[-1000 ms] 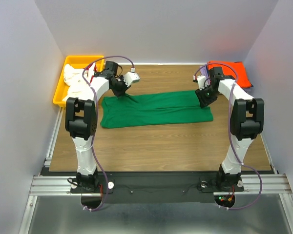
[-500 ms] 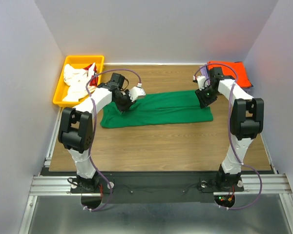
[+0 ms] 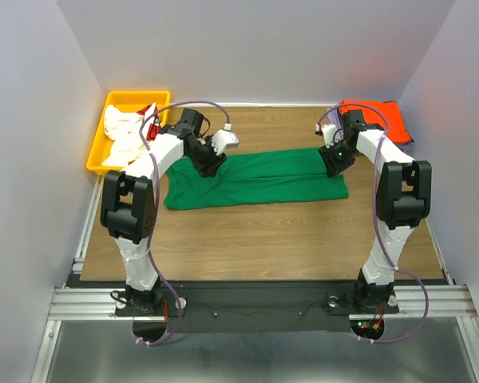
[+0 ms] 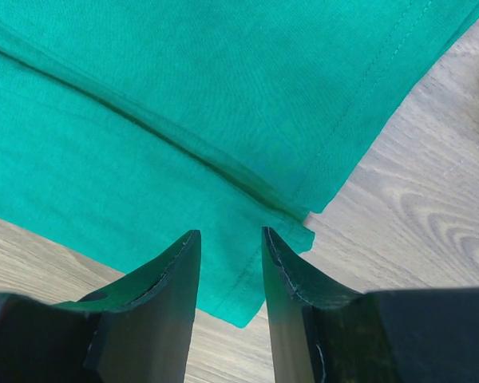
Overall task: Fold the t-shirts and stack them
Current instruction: Fold the tshirt
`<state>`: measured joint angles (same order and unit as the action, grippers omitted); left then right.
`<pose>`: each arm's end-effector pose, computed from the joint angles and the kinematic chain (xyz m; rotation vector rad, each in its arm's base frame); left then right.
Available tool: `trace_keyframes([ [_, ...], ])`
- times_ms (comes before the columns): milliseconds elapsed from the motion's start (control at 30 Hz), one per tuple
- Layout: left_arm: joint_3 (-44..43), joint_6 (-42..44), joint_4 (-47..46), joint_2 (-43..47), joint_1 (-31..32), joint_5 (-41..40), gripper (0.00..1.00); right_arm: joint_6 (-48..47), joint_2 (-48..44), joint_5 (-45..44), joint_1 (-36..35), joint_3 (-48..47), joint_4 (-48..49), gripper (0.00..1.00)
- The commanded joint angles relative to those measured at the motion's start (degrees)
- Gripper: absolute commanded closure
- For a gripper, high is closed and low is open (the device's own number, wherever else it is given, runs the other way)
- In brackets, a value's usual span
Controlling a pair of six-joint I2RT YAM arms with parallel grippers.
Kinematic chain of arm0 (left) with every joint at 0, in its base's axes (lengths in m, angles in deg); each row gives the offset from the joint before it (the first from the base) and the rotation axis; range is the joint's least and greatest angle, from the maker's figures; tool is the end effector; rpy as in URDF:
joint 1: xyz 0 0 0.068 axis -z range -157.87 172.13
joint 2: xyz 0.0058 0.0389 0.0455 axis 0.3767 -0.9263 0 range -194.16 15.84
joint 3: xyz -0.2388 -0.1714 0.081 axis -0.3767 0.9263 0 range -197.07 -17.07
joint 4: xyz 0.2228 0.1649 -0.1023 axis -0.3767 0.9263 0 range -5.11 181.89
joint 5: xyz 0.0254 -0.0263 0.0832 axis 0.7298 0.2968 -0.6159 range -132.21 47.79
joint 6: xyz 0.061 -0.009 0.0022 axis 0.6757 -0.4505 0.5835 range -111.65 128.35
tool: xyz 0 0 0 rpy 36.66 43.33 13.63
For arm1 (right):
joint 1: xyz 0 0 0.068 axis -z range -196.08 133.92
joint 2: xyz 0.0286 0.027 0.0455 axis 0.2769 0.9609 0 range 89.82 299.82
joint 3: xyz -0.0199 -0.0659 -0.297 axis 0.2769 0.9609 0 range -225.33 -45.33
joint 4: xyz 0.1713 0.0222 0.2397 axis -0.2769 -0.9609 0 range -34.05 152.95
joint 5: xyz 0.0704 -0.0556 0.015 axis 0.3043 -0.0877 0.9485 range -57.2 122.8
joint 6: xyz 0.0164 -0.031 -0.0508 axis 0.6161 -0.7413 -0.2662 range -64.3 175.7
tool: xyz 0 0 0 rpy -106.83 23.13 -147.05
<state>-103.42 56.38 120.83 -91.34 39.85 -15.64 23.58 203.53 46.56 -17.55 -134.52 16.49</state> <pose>0.4270 -0.1584 0.2568 1.4712 1.9589 -0.3663 0.4584 0.0228 0.2106 -0.8487 2.6194 0.1985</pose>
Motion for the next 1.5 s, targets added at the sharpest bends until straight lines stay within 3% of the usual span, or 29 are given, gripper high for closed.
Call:
trace_keyframes([
  [0,-6.0,-8.1,-1.1,-3.6,-0.1,5.8,0.38,-0.1,-1.4,0.7,0.4,0.1,0.2,0.58],
  [367,-9.9,-28.9,-4.8,-12.6,-0.1,10.3,0.46,-0.5,-1.8,0.3,0.4,0.2,0.4,0.58],
  [600,-9.8,-32.6,-8.1,-13.6,-0.1,10.7,0.55,-0.6,-2.0,0.2,0.4,0.5,0.5,0.59],
  [933,-12.5,-34.3,-9.6,-15.0,-0.2,9.9,0.55,-0.9,-1.8,0.3,0.4,0.7,0.5,0.59],
  [1133,-13.8,-34.3,-10.0,-16.0,-0.2,7.5,0.68,-1.2,-2.0,-0.1,0.4,0.9,0.5,0.59],
  [1267,-13.4,-31.8,-9.8,-14.7,-0.1,6.7,0.85,-1.3,-2.1,-0.3,0.5,0.9,0.5,0.60],
  [1467,-5.3,-21.2,-13.3,-6.2,2.1,3.8,0.92,-1.4,-2.2,-0.1,0.4,1.2,0.5,0.60],
])
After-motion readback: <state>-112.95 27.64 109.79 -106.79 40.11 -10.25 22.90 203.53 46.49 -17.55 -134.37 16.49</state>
